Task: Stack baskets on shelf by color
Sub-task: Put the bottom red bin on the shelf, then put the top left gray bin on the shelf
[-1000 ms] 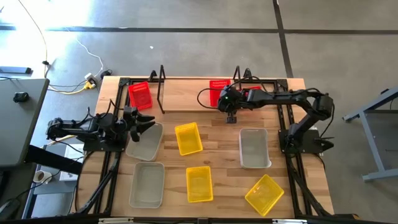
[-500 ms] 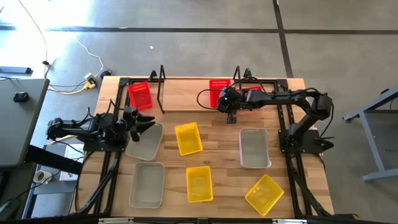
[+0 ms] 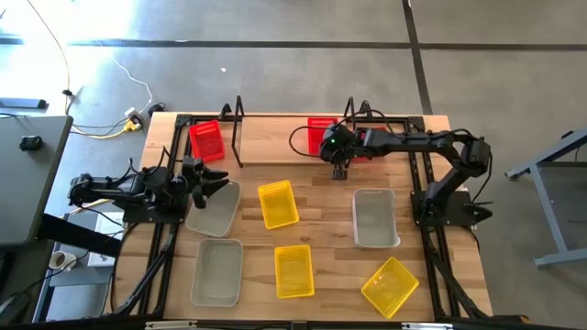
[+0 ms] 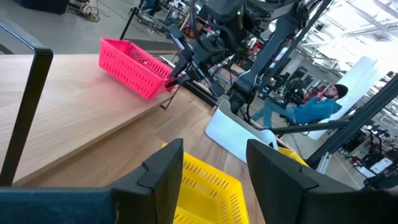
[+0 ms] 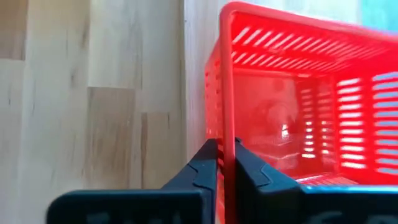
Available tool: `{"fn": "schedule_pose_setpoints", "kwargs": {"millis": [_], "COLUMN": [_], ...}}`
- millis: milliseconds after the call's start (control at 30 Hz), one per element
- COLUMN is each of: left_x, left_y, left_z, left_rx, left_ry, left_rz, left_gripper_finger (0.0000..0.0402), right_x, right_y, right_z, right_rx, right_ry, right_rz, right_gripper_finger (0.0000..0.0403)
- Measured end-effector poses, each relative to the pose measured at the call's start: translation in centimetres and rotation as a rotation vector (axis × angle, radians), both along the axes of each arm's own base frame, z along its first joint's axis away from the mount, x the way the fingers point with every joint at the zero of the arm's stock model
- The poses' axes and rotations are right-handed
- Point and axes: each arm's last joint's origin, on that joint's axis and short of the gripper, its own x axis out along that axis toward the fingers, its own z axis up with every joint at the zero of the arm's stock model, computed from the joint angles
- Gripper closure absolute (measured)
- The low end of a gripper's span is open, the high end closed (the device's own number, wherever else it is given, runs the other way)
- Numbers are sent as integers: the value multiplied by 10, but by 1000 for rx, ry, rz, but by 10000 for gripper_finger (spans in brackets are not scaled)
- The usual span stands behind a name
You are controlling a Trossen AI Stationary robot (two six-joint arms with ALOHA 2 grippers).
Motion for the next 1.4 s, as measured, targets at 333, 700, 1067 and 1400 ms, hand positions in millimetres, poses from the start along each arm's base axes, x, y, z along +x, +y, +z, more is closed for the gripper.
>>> {"fn": "schedule_pose_setpoints", "kwargs": {"millis": [333, 700, 1067, 1400], "left_x": [0, 0, -4, -7], "left_y": [0, 0, -2, -4], "left_z": [0, 0, 14, 58], "left_rx": [7, 7, 29, 96], "left_ry": [4, 4, 69, 235], "left_rz": [-1, -2, -55, -159], "left_gripper_finger": [234, 234, 234, 234], "right_x": [0, -2, 0, 11], "right_y": [-1, 13, 36, 51], "right_z": [0, 14, 41, 77], "right_rx": [-22, -39, -74, -48], "right_ry": [4, -35, -100, -195], "right_rz": [-43, -74, -137, -213], "right_gripper_finger": [328, 268, 265, 265]}}
